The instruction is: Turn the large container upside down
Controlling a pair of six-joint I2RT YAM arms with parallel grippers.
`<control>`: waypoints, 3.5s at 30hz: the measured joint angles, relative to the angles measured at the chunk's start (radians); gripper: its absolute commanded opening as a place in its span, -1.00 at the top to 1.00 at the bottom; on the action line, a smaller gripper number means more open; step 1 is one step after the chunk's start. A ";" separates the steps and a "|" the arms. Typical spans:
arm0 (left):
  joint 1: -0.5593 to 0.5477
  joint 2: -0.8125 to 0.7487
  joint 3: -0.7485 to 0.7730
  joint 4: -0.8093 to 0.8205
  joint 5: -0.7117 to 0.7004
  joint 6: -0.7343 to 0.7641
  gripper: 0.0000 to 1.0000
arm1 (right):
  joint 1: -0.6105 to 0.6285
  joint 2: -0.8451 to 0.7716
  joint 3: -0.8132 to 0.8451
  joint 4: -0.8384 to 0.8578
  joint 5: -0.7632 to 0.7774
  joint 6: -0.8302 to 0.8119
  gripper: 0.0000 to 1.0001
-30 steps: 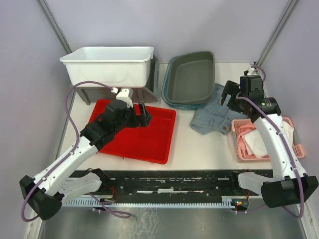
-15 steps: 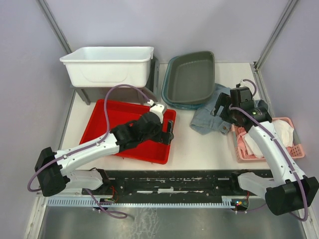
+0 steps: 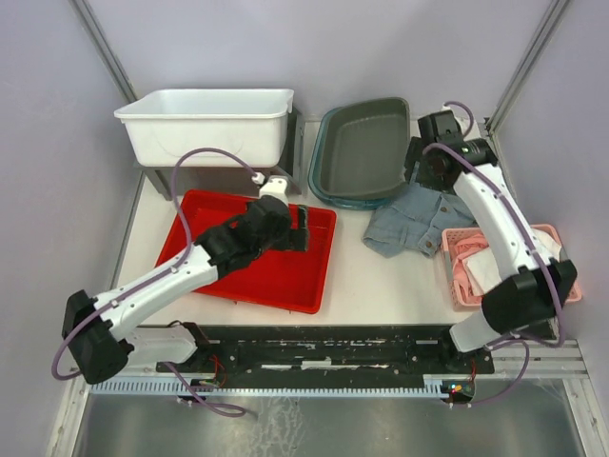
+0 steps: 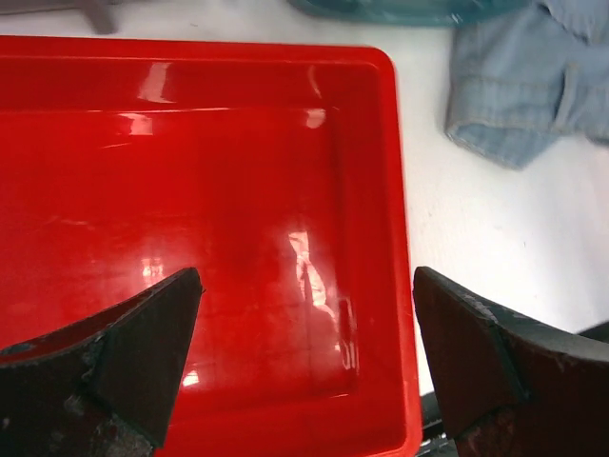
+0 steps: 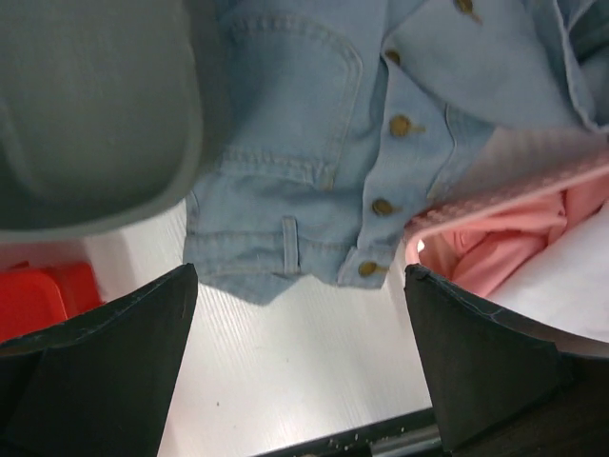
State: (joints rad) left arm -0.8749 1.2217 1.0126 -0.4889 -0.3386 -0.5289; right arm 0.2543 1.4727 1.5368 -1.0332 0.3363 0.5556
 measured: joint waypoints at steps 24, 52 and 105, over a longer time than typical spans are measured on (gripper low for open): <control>0.145 -0.185 -0.046 -0.084 0.088 -0.032 -0.99 | 0.064 0.606 0.489 -0.075 0.043 -0.113 0.65; 0.145 -0.119 0.097 -0.056 0.271 -0.038 -0.98 | -0.105 -0.035 0.157 -0.052 -0.273 -0.146 0.97; 0.201 0.181 0.354 -0.163 0.257 -0.074 0.95 | -0.100 -0.257 0.076 -0.122 -0.590 -0.141 -0.83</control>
State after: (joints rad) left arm -0.6735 1.4029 1.3663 -0.6514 -0.0814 -0.6033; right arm 0.1539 1.2160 1.6123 -1.1553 -0.2539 0.4145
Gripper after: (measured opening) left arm 0.123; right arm 0.908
